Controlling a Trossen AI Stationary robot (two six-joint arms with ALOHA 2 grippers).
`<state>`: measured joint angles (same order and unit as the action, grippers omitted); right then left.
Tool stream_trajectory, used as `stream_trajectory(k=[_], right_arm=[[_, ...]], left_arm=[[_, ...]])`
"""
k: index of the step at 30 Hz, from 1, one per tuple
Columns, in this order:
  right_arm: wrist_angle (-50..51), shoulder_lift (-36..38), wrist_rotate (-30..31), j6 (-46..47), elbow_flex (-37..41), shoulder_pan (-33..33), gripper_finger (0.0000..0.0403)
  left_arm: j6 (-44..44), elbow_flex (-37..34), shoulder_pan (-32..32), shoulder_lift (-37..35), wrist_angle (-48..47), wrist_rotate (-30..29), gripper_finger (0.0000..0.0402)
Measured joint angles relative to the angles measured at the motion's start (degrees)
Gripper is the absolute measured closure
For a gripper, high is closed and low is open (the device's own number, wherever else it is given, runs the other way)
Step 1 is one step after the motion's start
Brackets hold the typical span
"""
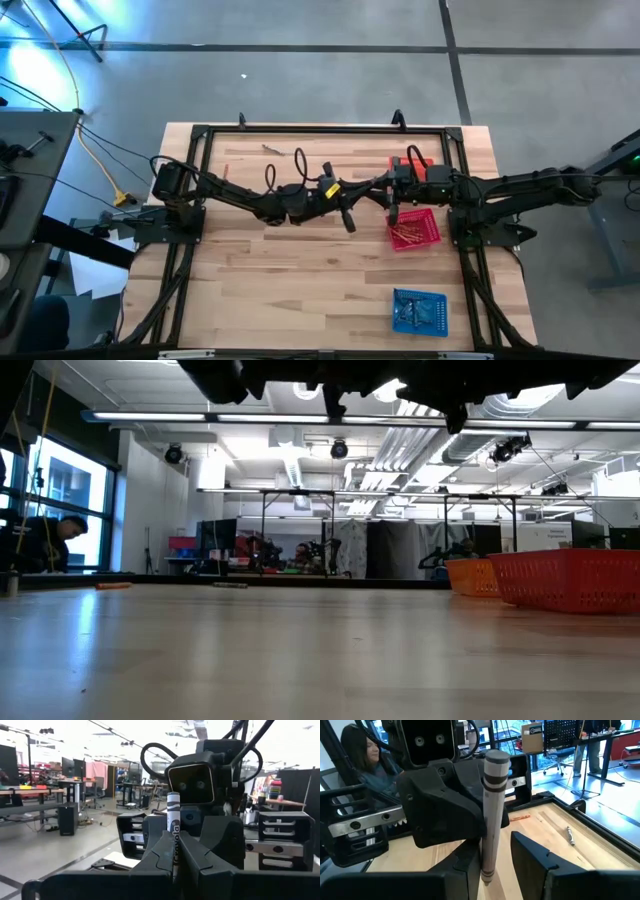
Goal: Sort crayons
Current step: Put the gray crayon into the orange bin
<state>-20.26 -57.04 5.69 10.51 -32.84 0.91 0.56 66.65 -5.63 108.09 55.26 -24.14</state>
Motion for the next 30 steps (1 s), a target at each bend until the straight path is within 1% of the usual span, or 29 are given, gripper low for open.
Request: stream_trajectory(k=[2, 4, 6, 8, 10, 13, 17, 22, 27, 30], right_arm=[[0.0, 0.0, -0.1, 0.0, 0.0, 0.0, 0.0306], [0.3, 0.0, -0.2, -0.1, 0.0, 0.0, 0.0316], [0.5, 0.0, -0.2, -0.4, 0.0, 0.0, 0.0340], [0.4, 0.0, -0.7, -0.8, 0.0, 0.0, 0.0377], [0.4, 0.0, -1.2, -1.5, 0.0, 0.0, 0.0390], [0.5, 0.0, -1.2, -0.5, 0.0, 0.0, 0.0385], [0.5, 0.0, -1.2, -0.9, 0.0, 0.0, 0.0396], [1.2, 0.0, -1.2, -1.5, 0.0, 0.3, 0.0398], [5.4, 0.0, -1.2, -1.3, -1.6, 1.5, 0.0399], [10.4, 0.1, -0.4, -1.9, -4.0, 2.4, 0.0400]], left_arm=[[0.1, 0.4, 0.0, 0.0, -0.8, 0.1, 0.0399], [0.1, 0.5, 0.0, 0.0, -1.5, 0.1, 0.0399], [0.1, 0.5, 0.0, 0.0, -1.7, 0.1, 0.0399], [0.1, 0.5, 0.0, 0.0, -1.7, 0.2, 0.0398], [0.2, 0.5, 0.0, 0.0, -1.8, 0.1, 0.0397], [0.1, 0.5, 0.0, 0.0, -2.0, 0.2, 0.0391], [0.2, 0.5, 0.0, 0.0, -2.5, 0.3, 0.0374], [6.8, 0.6, -0.1, 0.0, -4.1, -0.5, 0.0344], [10.3, 0.6, -0.2, -0.1, -4.5, -1.9, 0.0316], [12.1, 0.6, -0.2, -0.1, -4.6, -2.6, 0.0300]])
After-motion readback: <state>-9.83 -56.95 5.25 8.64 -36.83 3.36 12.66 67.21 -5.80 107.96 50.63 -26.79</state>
